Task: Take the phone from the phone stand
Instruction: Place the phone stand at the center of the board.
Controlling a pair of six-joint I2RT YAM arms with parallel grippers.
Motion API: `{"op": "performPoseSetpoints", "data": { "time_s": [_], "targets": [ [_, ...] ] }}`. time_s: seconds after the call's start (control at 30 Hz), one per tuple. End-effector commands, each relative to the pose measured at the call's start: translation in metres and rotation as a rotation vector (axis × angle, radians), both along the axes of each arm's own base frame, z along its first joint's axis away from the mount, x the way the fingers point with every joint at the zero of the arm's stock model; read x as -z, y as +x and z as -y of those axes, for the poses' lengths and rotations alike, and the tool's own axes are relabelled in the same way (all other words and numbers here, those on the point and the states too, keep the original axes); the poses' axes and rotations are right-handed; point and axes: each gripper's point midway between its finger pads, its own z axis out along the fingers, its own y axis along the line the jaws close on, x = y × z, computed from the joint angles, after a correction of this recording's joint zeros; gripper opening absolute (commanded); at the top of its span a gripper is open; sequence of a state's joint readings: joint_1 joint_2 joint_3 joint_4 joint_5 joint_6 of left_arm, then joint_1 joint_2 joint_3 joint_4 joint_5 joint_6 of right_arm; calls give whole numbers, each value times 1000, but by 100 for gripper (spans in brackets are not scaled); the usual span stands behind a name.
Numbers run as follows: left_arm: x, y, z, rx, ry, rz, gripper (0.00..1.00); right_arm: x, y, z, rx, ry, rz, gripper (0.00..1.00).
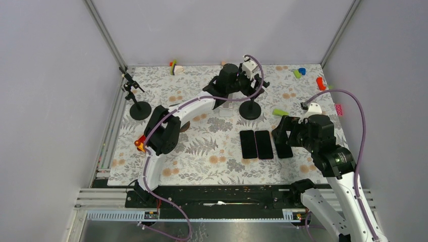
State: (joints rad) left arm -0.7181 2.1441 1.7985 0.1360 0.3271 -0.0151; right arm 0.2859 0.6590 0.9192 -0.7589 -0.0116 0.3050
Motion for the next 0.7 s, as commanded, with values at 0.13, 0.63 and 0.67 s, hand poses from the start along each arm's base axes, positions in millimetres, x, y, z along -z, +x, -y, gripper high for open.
{"op": "performPoseSetpoints", "data": {
  "time_s": [0.13, 0.63, 0.67],
  "targets": [
    [-89, -31, -12, 72, -71, 103, 99, 8, -2, -20, -30, 104, -75, 100],
    [-107, -79, -136, -309, 113, -146, 99, 25, 13, -68, -105, 272, -371, 100],
    [-102, -84, -144, -318, 134, -180, 99, 24, 16, -69, -107, 276, -358, 100]
  ]
}}
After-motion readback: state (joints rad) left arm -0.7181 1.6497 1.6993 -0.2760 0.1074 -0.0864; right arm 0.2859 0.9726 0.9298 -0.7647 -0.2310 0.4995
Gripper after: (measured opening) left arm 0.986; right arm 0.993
